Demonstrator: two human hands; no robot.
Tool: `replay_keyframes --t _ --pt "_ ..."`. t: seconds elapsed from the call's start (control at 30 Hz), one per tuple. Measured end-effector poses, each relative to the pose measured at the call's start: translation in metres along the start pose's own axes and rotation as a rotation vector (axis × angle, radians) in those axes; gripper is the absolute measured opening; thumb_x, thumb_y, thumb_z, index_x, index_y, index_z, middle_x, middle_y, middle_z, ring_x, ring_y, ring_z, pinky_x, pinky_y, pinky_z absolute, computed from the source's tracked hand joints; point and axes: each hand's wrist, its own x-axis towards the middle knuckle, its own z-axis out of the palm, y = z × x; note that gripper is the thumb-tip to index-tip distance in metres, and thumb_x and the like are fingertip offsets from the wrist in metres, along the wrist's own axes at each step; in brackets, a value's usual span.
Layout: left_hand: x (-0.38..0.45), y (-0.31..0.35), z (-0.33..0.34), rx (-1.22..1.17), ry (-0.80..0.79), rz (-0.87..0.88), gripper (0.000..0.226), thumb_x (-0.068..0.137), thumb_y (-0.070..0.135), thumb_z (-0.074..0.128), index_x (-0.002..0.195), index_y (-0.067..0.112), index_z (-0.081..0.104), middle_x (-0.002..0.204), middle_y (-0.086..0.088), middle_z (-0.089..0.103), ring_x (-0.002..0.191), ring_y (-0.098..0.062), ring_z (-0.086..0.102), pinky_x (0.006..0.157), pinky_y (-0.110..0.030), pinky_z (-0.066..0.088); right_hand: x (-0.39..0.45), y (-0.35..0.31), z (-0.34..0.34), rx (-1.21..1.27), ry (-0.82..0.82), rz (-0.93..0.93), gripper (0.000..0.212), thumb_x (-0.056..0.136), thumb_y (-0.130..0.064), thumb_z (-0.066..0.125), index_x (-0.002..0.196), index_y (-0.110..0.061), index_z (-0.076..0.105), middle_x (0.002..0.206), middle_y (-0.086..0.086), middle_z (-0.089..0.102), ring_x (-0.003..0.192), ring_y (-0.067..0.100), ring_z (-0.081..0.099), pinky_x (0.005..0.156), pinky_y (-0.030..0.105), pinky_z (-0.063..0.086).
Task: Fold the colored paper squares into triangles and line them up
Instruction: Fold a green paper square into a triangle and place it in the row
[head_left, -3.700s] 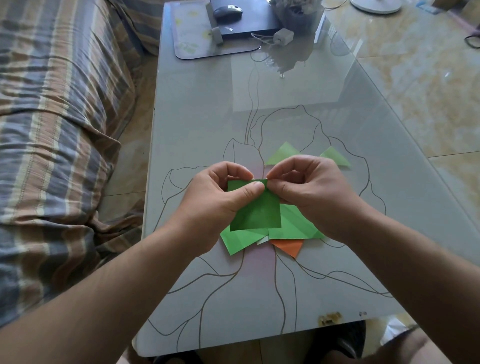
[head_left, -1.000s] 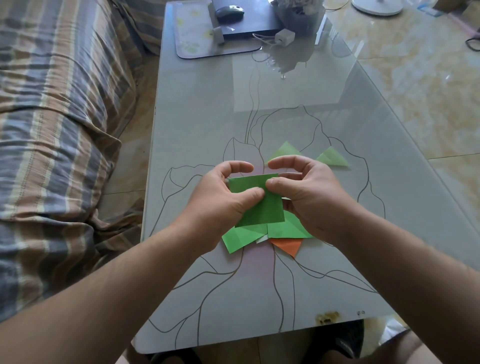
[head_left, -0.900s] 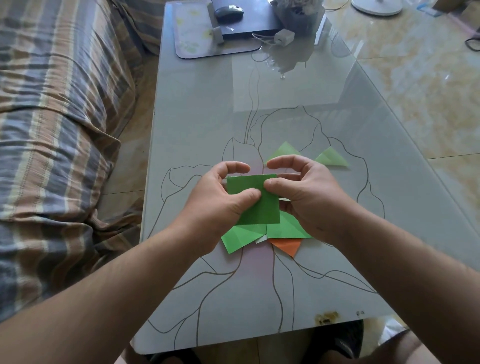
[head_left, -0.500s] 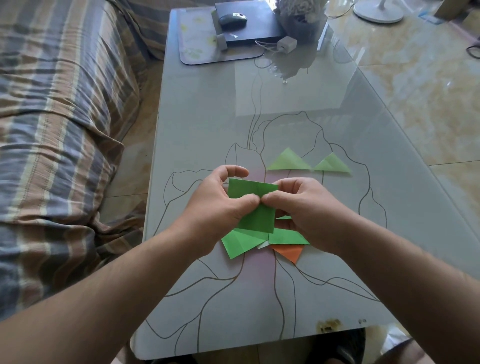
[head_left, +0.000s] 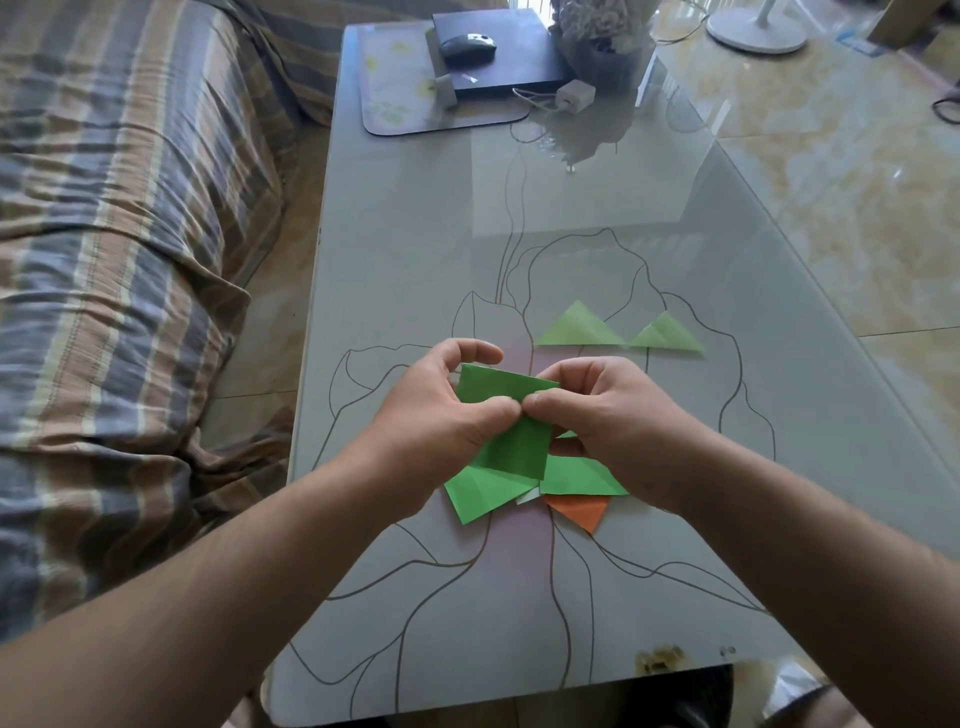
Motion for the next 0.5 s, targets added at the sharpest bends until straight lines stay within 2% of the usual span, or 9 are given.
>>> replay_keyframes --t 0.1,0.2,0.3,0.4,0.5 --pt "0.0009 0.0014 0.0 -0.008 0.0 -0.003 0.042 0.086 0.001 0.075 0.119 0.024 0.062 0.101 -0.017 0.074 0.09 -0.038 0.076 0.083 -0.057 0.062 0.0005 -0.0031 -0.0015 0.006 0.009 0.004 0.017 0.095 -0.009 0.069 0.08 -0.016 0.071 0.086 0.011 0.071 0.089 0.03 0.064 0.094 0.053 0.054" --pt "0.0011 0.0018 0.0011 -0.01 -0.004 0.011 0.044 0.081 0.007 0.077 0.118 0.027 0.063 0.105 -0.02 0.073 0.09 -0.037 0.076 0.083 -0.058 0.061 0.0014 -0.0032 -0.0033 -0.014 0.01 0.009 0.016 0.094 -0.01 0.07 0.08 -0.015 0.073 0.089 0.015 0.071 0.088 0.03 0.064 0.099 0.057 0.053" --pt "0.0008 0.002 0.0016 -0.012 -0.007 0.014 0.046 0.076 0.011 0.078 0.118 0.027 0.062 0.105 -0.021 0.073 0.09 -0.037 0.076 0.083 -0.059 0.061 0.0019 -0.0037 -0.0041 -0.024 0.02 -0.01 0.016 0.093 -0.009 0.071 0.079 -0.016 0.073 0.087 0.015 0.07 0.084 0.028 0.063 0.089 0.05 0.055" --pt "0.0012 0.0018 0.0013 -0.005 -0.003 0.022 0.049 0.071 0.016 0.076 0.117 0.027 0.062 0.107 -0.023 0.073 0.092 -0.04 0.075 0.084 -0.059 0.061 0.0022 -0.0063 -0.006 -0.024 0.028 0.0 0.015 0.093 -0.01 0.071 0.079 -0.016 0.072 0.077 0.006 0.069 0.07 0.016 0.062 0.08 0.039 0.051" --pt "0.0015 0.0009 0.0008 0.0 -0.001 0.022 0.049 0.07 0.017 0.076 0.117 0.027 0.063 0.106 -0.022 0.073 0.091 -0.04 0.075 0.084 -0.06 0.061 0.0038 -0.0065 -0.0079 -0.063 0.038 -0.009 0.015 0.093 -0.011 0.072 0.079 -0.014 0.073 0.071 0.003 0.068 0.064 0.011 0.061 0.077 0.036 0.05"
